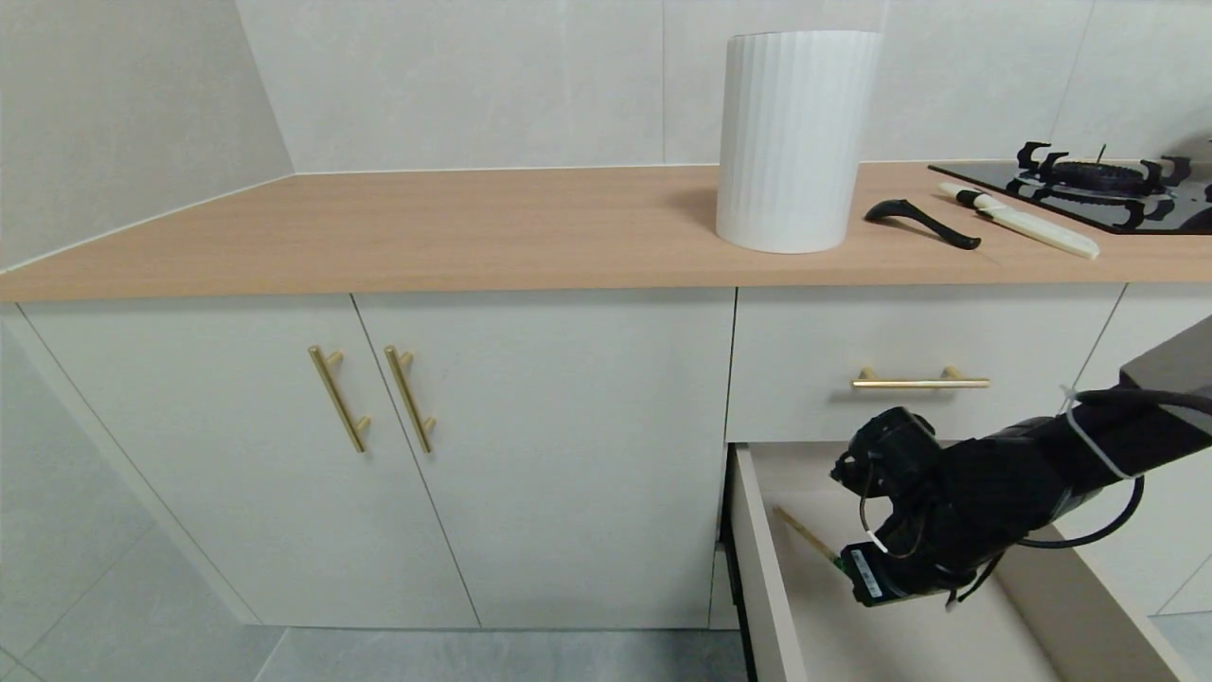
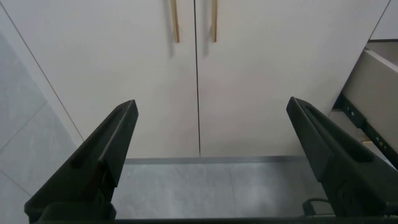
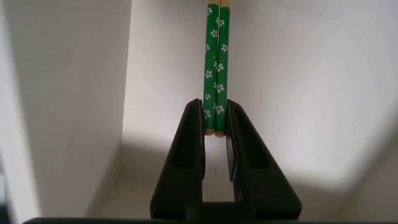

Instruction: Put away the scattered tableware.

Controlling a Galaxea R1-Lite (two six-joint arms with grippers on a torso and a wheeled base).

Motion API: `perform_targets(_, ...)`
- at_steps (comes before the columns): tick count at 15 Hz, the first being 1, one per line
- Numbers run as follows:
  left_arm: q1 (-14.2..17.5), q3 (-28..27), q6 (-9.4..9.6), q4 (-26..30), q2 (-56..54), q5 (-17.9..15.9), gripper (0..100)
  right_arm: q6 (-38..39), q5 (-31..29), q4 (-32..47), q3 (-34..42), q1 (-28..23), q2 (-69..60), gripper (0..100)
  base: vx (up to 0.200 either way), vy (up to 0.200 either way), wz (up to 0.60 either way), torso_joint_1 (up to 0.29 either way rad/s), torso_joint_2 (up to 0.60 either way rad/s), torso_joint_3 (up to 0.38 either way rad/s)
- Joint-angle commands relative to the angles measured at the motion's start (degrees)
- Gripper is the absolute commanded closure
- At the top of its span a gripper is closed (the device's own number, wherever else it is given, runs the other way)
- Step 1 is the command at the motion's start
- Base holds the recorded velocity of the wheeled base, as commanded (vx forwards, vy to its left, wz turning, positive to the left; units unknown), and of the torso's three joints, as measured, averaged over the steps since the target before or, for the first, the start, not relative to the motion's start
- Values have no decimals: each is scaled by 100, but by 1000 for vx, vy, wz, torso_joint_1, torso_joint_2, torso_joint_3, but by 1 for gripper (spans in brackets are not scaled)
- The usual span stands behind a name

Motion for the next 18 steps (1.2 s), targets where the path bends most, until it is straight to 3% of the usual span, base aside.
perform_targets(1,4,0,0,-1,0,1,0,13,-17,-55,-1,10,396,100,0,0,0,0,0,0)
perform_targets(12,4,0,0,-1,0,1,0,285,-132,-890,8,10,923,100,0,0,0,0,0,0)
perform_targets(13,-5,0,0,-1,0,1,0,285,-132,-890,-1,10,932,0,0,0,0,0,0,0)
perform_targets(18,4,0,0,-1,0,1,0,285,-132,-838,43,10,686,0,0,0,0,0,0,0)
